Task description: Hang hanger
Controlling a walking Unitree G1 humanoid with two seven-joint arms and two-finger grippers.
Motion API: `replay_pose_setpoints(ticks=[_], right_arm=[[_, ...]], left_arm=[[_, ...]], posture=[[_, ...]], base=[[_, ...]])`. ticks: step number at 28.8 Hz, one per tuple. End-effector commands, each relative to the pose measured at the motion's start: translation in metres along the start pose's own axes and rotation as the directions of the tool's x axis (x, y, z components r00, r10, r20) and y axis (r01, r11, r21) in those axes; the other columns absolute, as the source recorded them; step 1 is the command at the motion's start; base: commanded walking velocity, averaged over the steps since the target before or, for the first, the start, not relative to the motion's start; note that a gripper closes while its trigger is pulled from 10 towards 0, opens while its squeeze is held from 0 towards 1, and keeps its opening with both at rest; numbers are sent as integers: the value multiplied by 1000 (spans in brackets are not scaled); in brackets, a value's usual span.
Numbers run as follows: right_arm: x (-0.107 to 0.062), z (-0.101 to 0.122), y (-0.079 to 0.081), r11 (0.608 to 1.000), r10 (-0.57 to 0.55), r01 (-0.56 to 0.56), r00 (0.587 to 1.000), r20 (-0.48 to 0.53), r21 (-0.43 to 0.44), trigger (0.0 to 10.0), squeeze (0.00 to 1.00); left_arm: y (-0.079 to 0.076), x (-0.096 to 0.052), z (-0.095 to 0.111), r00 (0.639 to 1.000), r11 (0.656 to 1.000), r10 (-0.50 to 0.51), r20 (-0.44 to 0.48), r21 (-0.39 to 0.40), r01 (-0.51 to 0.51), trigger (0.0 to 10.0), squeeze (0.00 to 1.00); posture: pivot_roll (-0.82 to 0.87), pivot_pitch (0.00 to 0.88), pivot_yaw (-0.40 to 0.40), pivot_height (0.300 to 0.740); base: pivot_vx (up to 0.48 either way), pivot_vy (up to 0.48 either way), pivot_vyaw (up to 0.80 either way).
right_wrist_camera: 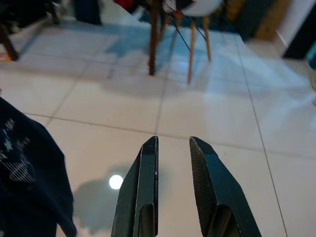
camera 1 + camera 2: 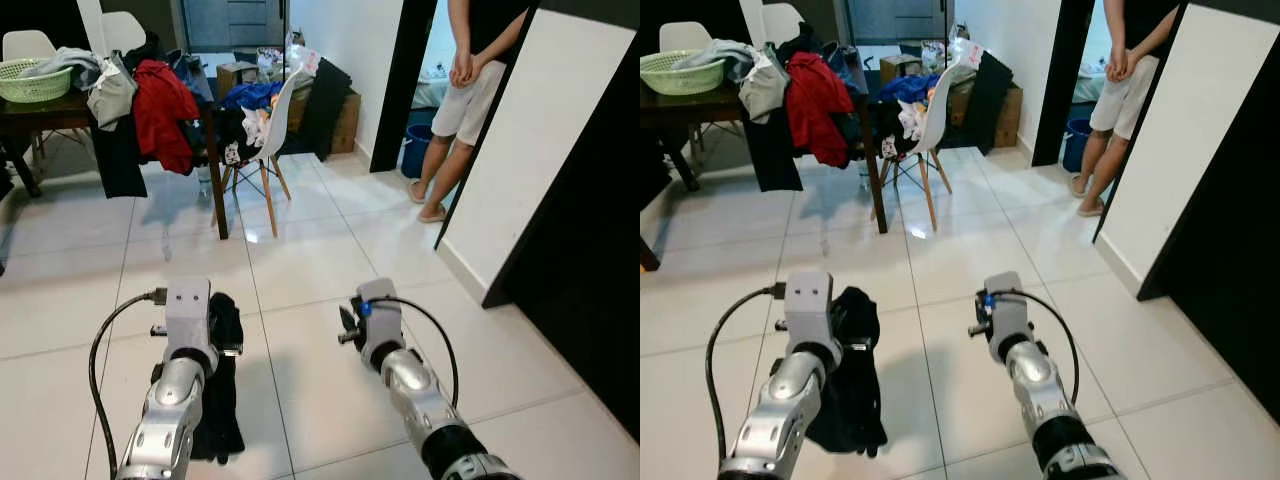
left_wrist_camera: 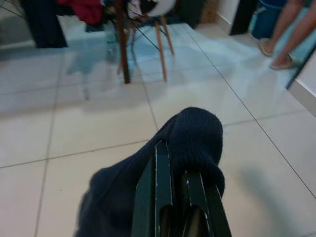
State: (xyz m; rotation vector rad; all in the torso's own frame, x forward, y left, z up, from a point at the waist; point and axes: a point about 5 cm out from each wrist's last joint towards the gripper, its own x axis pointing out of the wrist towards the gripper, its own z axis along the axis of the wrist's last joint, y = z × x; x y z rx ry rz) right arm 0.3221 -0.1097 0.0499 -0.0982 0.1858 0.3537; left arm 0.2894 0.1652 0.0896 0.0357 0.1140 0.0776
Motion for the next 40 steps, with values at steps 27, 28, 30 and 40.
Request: replay_pose_setpoints(ticks=[27, 28, 30, 40], right_arm=[[4, 5, 5, 1000, 8, -8, 1000, 20, 13, 10000, 0], [6, 8, 5, 999, 0, -1, 1000, 30, 41, 10000, 0], [8, 13, 4, 996, -19, 15, 999, 45, 92, 10000, 0], [16, 39, -3, 989, -54, 35, 990, 129, 143, 10000, 0]], left_arm=[[5, 8, 19, 999, 1000, 1, 49, -11, 0, 10000, 0], [6, 8, 20, 999, 1000, 1, 51, -8, 0, 10000, 0], [7, 9, 21, 999, 1000, 1, 53, -7, -1, 10000, 0], [9, 12, 27, 998, 1000, 8, 63, -10, -8, 10000, 0]], posture=[[84, 0, -35, 740], [85, 0, -36, 740], [84, 0, -37, 740], [79, 0, -36, 740]], base=[[363, 0, 119], [382, 0, 0], [382, 0, 0], [385, 0, 0]])
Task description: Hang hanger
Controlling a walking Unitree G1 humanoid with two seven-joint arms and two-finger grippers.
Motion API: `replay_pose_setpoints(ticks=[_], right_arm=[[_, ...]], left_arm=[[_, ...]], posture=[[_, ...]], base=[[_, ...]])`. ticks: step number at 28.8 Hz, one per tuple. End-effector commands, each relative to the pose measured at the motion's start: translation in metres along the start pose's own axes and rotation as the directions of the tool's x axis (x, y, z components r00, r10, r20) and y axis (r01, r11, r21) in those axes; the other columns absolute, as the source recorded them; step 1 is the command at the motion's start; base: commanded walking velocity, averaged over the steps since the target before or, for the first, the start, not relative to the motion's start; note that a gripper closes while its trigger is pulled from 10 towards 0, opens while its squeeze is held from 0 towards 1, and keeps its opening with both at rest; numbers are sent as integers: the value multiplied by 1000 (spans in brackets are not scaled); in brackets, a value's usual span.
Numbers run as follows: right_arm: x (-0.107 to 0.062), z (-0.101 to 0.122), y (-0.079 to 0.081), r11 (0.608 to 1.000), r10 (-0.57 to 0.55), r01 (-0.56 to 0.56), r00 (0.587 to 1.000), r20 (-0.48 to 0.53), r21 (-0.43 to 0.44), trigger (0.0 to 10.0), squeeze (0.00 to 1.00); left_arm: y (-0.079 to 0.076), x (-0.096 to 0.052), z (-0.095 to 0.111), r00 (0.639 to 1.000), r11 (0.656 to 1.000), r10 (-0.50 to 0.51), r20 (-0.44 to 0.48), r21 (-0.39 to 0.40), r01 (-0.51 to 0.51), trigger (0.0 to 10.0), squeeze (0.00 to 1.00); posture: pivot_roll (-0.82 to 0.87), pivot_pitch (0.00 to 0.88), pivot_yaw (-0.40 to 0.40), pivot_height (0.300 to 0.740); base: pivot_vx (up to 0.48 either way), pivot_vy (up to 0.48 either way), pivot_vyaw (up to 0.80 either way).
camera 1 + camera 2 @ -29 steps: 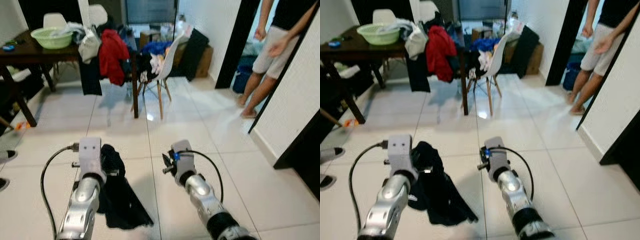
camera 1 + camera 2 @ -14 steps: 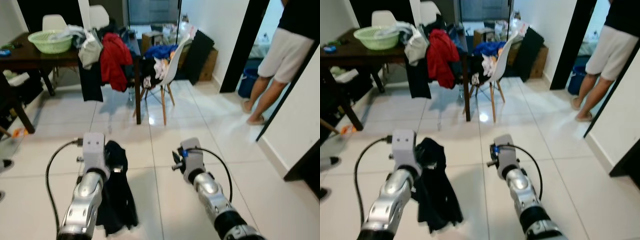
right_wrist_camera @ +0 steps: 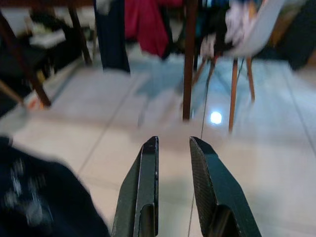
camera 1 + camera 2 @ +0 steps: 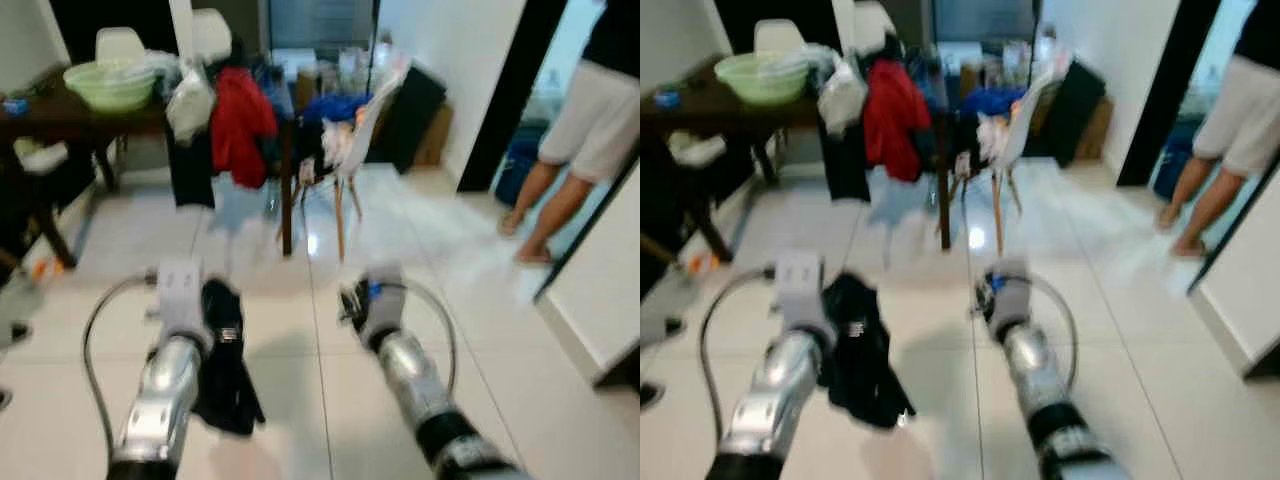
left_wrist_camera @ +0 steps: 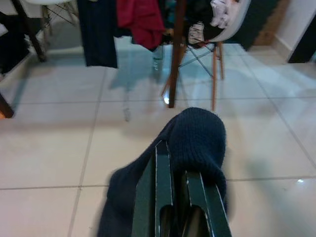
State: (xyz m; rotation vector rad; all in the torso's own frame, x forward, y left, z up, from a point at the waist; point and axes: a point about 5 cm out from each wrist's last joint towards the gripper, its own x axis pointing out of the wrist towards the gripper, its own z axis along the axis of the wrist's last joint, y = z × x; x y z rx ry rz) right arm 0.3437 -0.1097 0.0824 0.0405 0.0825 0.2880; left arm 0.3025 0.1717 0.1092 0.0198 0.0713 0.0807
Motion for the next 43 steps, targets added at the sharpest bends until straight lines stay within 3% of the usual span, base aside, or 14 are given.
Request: replay_pose_setpoints(ticks=[1, 12, 30, 37, 43], right_arm=[[3, 5, 7, 1000, 15, -15, 1000, 18, 17, 10000, 0], [5, 8, 10, 999, 28, -29, 999, 35, 35, 10000, 0], [3, 7, 11, 999, 35, -36, 999, 31, 36, 10000, 0], [9, 22, 19, 996, 78, -82, 993, 85, 41, 10000, 0], [10, 25, 20, 995, 82, -86, 992, 92, 41, 10000, 0]], left_arm=[[1, 1, 8, 1000, 1000, -3, 26, 12, 3, 10000, 0], [-2, 1, 24, 997, 1000, -20, 79, -22, 22, 10000, 0], [0, 3, 38, 993, 1000, -19, 116, -6, 20, 10000, 0], [16, 5, 50, 989, 999, 37, 146, -6, -37, 10000, 0], [36, 10, 77, 970, 996, 85, 226, 14, -91, 10000, 0]], posture=[[77, 0, -36, 740], [82, 0, -38, 740], [83, 0, -36, 740], [89, 0, -36, 740], [94, 0, -39, 740]], base=[[386, 0, 0], [409, 0, 0], [421, 0, 0], [423, 0, 0], [421, 0, 0]])
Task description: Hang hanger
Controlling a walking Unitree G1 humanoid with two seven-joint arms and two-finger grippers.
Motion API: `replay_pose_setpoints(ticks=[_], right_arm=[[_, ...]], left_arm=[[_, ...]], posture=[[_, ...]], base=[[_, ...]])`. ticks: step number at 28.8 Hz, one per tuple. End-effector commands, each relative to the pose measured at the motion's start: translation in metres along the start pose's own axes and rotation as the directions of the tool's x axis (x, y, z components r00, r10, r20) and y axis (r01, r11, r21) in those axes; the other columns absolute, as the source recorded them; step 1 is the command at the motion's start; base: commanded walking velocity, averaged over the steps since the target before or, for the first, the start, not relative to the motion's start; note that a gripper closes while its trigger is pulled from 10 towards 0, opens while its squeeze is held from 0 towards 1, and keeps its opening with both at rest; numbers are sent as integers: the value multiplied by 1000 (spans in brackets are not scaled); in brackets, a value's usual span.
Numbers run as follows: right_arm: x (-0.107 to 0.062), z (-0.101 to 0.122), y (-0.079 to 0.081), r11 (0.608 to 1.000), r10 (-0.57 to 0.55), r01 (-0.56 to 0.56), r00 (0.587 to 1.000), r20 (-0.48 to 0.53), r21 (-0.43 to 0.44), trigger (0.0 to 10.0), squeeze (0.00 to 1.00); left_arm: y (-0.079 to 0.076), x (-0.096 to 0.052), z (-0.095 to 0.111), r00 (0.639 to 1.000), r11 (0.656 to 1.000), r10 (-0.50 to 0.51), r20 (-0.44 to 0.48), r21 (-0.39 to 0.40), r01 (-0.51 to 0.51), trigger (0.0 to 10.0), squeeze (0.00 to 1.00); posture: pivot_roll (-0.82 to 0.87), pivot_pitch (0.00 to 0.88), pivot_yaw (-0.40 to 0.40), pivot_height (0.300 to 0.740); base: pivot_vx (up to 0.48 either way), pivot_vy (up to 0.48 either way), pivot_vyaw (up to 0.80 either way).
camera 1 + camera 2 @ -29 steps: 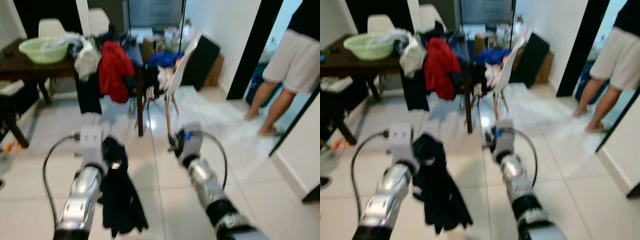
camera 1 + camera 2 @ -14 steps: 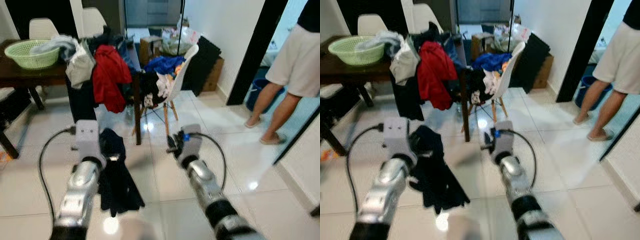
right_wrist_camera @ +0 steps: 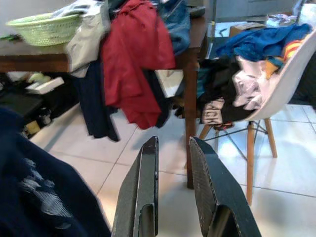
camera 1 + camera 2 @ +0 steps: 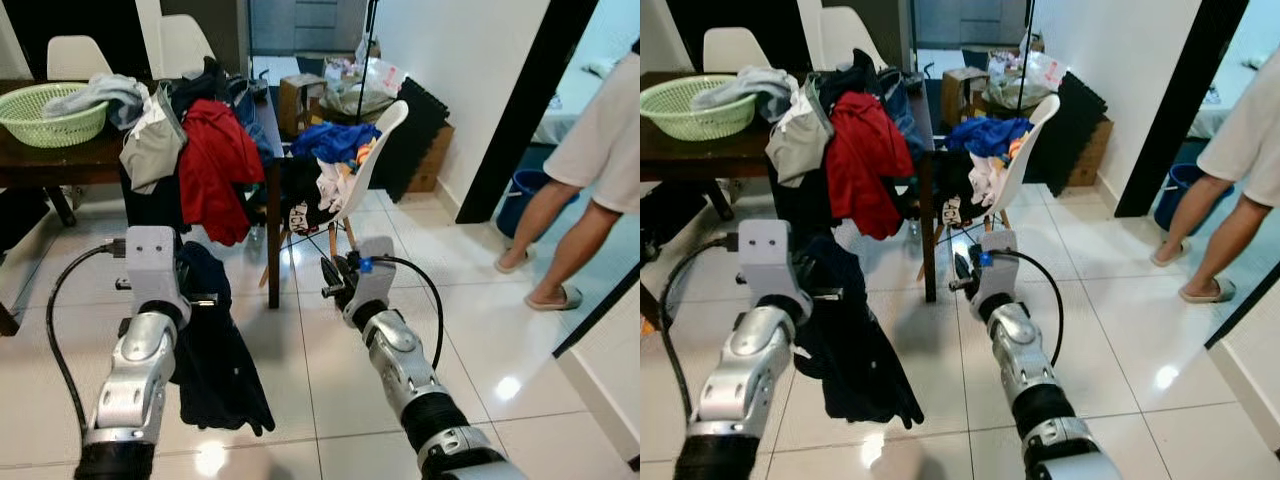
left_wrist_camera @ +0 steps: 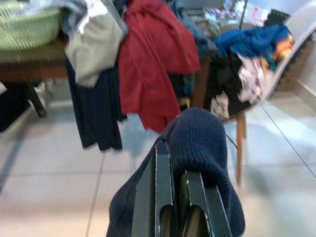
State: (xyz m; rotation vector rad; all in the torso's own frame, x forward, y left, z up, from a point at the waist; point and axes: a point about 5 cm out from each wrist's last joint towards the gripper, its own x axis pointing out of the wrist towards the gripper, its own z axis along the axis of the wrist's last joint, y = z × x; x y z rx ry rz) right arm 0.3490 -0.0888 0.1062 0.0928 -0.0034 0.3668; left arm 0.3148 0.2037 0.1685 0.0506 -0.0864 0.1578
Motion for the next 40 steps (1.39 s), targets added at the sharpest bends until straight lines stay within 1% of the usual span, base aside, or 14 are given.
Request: replay_pose_setpoints(ticks=[1, 2, 3, 4, 6, 7, 11, 14, 16, 19, 26, 28, 37, 40], right_arm=[[1, 1, 1, 1000, 3, -3, 1000, 2, 8, 10000, 0], [1, 1, 1, 1000, 3, -3, 1000, 2, 8, 10000, 0], [1, 2, 1, 1000, 5, -5, 1000, 5, 8, 10000, 0], [1, 2, 1, 1000, 5, -5, 1000, 5, 8, 10000, 0], [1, 4, 2, 1000, 9, -9, 1000, 15, 10, 10000, 0], [1, 4, 2, 1000, 9, -9, 1000, 15, 10, 10000, 0], [2, 7, 3, 1000, 15, -15, 1000, 22, 12, 10000, 0], [2, 7, 3, 1000, 16, -16, 1000, 22, 12, 10000, 0], [2, 7, 10, 998, 67, -67, 997, 33, 2, 10000, 0], [2, 8, 18, 994, 114, -114, 992, 46, -3, 10000, 0], [2, 8, 20, 993, 119, -119, 992, 42, -10, 10000, 0], [1, 10, 21, 992, 124, -123, 991, 50, -17, 10000, 0], [3, 17, 22, 989, 147, -145, 987, 73, -29, 10000, 0], [3, 17, 25, 987, 158, -155, 985, 71, -38, 10000, 0]], left_arm=[[15, 7, 31, 993, 999, 32, 109, 21, -35, 10000, 0], [15, 7, 31, 993, 999, 32, 109, 21, -35, 10000, 0], [24, 11, 44, 988, 998, 48, 148, 39, -54, 10000, 0], [24, 11, 44, 988, 998, 48, 148, 39, -54, 10000, 0], [35, 16, 64, 977, 995, 56, 204, 67, -71, 10000, 0], [35, 16, 64, 977, 995, 56, 204, 67, -71, 10000, 0], [40, 23, 102, 951, 993, 50, 307, 83, -79, 10000, 0], [41, 24, 111, 943, 994, 48, 330, 81, -79, 10000, 0], [41, 26, 134, 923, 995, 41, 382, 65, -71, 10000, 0], [36, 27, 146, 913, 996, 13, 407, 72, -46, 10000, 0], [30, 26, 153, 908, 996, -22, 418, 88, -16, 10000, 0], [33, 25, 163, 896, 997, -17, 443, 77, -20, 10000, 0], [45, 25, 181, 877, 995, -3, 481, 87, -44, 10000, 0], [47, 25, 199, 853, 994, -17, 522, 105, -44, 10000, 0]], posture=[[98, 0, -39, 740], [98, 0, -39, 740], [100, 0, -37, 740], [100, 0, -37, 740], [100, 0, -36, 740], [100, 0, -36, 740], [102, 0, -33, 740], [102, 0, -33, 740], [106, 0, -29, 740], [106, 0, -27, 740], [106, 0, -26, 740], [108, 0, -26, 740], [117, 0, -28, 740], [122, 0, -25, 740]], base=[[424, 0, 0], [424, 0, 0], [424, 0, 0], [424, 0, 0], [424, 0, 0], [424, 0, 0], [424, 0, 0], [424, 0, 0], [424, 0, 0], [428, 0, 0], [429, 0, 0], [426, 0, 0], [430, 0, 0], [434, 0, 0]])
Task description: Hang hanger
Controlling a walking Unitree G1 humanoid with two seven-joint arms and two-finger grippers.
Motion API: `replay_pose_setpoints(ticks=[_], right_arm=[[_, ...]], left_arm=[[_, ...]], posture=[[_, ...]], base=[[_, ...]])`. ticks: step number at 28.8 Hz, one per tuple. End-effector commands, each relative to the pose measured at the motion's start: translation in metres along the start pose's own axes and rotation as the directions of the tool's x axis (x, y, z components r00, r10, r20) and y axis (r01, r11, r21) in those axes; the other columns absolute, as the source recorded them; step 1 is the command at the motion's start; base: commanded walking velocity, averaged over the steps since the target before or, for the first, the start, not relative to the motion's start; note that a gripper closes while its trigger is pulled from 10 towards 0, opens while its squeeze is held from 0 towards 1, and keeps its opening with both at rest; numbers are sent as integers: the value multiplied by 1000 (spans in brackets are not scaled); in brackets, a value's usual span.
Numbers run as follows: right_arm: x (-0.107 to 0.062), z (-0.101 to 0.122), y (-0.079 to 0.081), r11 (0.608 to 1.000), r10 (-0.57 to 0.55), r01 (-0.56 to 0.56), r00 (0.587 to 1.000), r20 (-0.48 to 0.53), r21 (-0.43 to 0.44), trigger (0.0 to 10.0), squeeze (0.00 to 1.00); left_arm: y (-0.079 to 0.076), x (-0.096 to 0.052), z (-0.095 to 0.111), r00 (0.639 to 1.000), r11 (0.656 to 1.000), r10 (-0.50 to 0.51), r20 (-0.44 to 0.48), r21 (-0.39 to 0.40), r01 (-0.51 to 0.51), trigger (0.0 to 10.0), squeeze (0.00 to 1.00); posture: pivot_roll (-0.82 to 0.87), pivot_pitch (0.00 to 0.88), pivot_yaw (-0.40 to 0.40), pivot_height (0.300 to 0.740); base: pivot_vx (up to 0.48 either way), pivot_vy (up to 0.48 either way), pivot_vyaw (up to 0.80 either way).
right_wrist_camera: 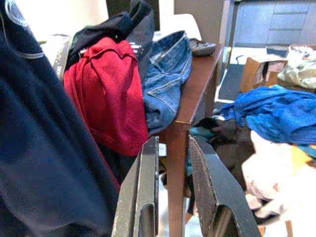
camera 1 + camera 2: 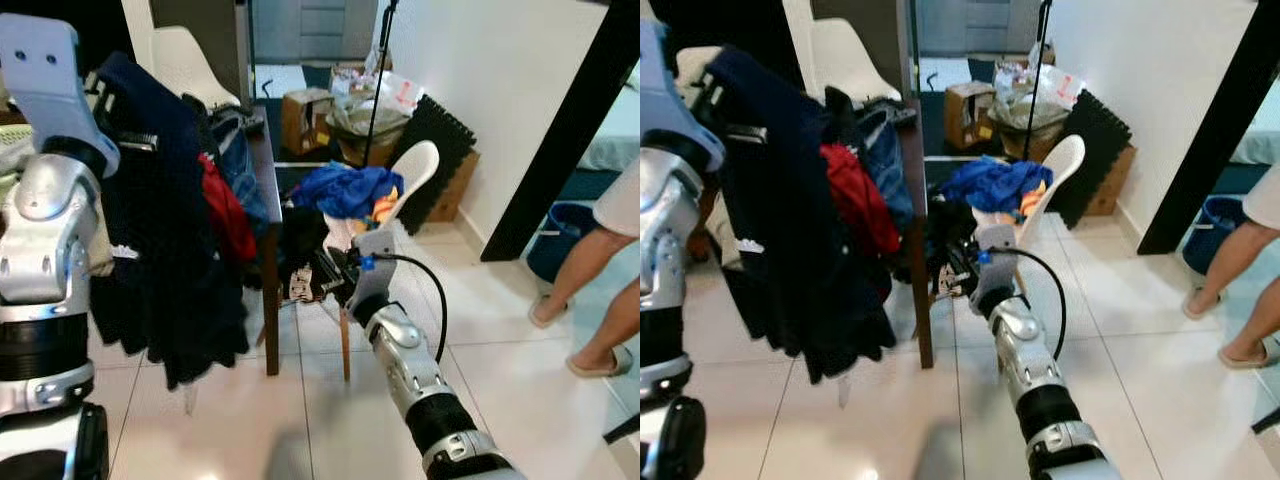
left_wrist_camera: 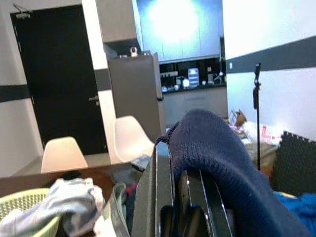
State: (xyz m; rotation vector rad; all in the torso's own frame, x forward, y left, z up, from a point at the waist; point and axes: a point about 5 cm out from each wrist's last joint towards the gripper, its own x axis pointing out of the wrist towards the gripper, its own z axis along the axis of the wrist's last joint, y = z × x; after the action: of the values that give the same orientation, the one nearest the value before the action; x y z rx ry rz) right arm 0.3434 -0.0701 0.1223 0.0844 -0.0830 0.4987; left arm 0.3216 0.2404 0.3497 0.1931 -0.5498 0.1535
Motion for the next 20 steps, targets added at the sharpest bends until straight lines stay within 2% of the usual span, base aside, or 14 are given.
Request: replay_pose_setpoints(ticks=[1, 3, 5, 6, 12, 13, 20], right_arm=[[2, 3, 4, 1000, 22, -22, 1000, 3, -10, 10000, 0], [1, 1, 5, 1000, 26, -26, 1000, 1, -12, 10000, 0], [1, 1, 6, 1000, 27, -27, 1000, 0, -11, 10000, 0], [0, 0, 6, 1000, 27, -27, 1000, -2, -11, 10000, 0], [0, 0, 6, 1000, 27, -27, 1000, -4, -10, 10000, 0], [0, 1, 5, 1000, 27, -27, 1000, -5, -10, 10000, 0], [1, 3, 4, 1000, 19, -19, 1000, 0, -8, 10000, 0]], left_arm=[[6, 6, 20, 997, 1000, 10, 76, 10, -10, 10000, 0], [10, 11, 33, 994, 1000, 7, 111, 27, -10, 10000, 0], [13, 13, 37, 993, 999, 9, 121, 32, -13, 10000, 0], [24, 17, 46, 989, 998, 31, 144, 48, -38, 10000, 0], [32, 19, 51, 987, 997, 46, 152, 55, -55, 10000, 0], [38, 23, 57, 984, 995, 51, 170, 74, -65, 10000, 0], [46, 28, 70, 976, 991, 53, 211, 109, -78, 10000, 0]], posture=[[122, 0, -25, 740], [123, 0, -24, 740], [123, 0, -24, 740], [126, 0, -25, 740], [126, 0, -25, 740], [123, 0, -24, 740], [118, 0, -20, 740]], base=[[431, 0, 0], [435, 0, 0], [435, 0, 0], [435, 0, 0], [435, 0, 0], [435, 0, 0], [433, 0, 0]])
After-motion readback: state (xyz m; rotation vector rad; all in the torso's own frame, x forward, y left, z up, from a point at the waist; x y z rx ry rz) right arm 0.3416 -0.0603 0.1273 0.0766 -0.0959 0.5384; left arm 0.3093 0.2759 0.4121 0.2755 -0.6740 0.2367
